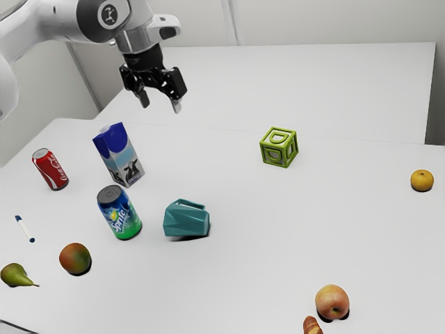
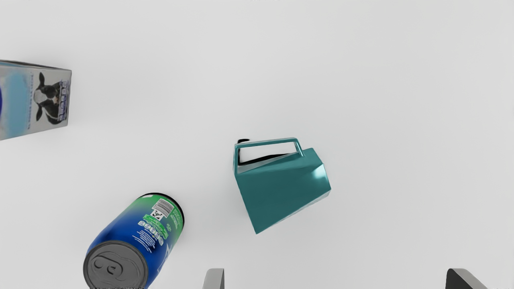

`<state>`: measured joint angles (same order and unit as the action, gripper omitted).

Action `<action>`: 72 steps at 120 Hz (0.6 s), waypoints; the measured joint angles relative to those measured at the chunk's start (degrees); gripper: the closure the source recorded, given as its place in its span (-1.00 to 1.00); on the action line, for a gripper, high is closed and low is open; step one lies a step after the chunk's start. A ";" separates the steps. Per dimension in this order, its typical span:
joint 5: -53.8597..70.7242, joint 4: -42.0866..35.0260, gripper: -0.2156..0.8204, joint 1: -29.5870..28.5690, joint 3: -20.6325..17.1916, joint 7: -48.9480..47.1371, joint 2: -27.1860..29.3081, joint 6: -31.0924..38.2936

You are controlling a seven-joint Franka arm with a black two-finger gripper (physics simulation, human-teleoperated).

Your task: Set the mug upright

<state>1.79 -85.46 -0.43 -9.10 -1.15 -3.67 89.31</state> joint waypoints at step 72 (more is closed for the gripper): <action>-2.05 -9.53 -0.58 -1.36 0.30 -2.90 3.14 -0.62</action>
<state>-0.27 -95.00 -1.79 -8.80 -4.05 -0.53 88.69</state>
